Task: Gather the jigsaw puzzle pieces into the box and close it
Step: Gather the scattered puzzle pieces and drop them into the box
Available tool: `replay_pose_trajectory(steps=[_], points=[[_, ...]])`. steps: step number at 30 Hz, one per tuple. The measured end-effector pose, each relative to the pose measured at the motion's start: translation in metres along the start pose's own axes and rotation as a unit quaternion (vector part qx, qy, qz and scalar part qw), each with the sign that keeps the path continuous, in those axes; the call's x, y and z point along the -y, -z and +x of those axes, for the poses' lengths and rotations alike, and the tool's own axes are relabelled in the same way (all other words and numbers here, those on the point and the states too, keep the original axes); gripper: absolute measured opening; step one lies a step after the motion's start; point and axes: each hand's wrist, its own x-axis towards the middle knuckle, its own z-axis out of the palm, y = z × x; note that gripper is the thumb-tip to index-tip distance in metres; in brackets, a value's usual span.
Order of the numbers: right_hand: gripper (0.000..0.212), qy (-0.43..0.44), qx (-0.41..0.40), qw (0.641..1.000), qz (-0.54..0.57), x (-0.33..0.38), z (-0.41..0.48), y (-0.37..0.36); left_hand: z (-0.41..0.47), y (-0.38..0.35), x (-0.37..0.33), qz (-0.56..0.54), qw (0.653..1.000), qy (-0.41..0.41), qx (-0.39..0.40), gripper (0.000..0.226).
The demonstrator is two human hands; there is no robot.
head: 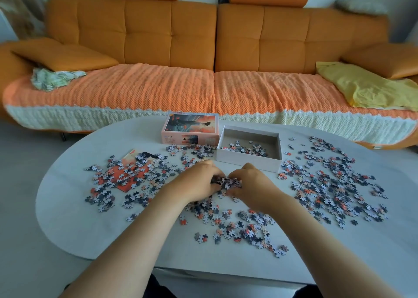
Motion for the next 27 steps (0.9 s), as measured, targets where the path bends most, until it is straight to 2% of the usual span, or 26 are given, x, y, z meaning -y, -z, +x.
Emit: replay_pose_trajectory(steps=[5, 8, 16, 19, 23, 27], points=[[0.022, 0.0, -0.032, 0.998, 0.05, -0.003, 0.002, 0.001, 0.004, -0.001, 0.0, -0.02, 0.999, -0.012, -0.029, 0.027], [0.019, 0.001, -0.03, 0.997, 0.075, -0.004, 0.004, 0.003, 0.006, -0.002, -0.003, -0.026, 0.999, -0.014, -0.042, 0.016], [0.011, -0.02, -0.044, 0.988, 0.148, -0.013, 0.017, 0.018, 0.024, 0.004, -0.013, -0.114, 0.992, 0.016, -0.053, 0.013], [0.005, -0.007, -0.103, 0.98, 0.173, -0.019, 0.024, 0.033, 0.038, 0.014, -0.019, -0.164, 0.983, 0.005, -0.086, 0.015], [0.006, 0.009, -0.198, 0.96, 0.197, -0.025, 0.04, 0.047, 0.065, 0.026, -0.024, -0.153, 0.975, -0.016, -0.163, 0.014], [0.014, 0.033, -0.263, 0.954, 0.142, -0.034, 0.058, 0.046, 0.087, 0.02, -0.022, -0.145, 0.966, -0.022, -0.213, 0.014]])
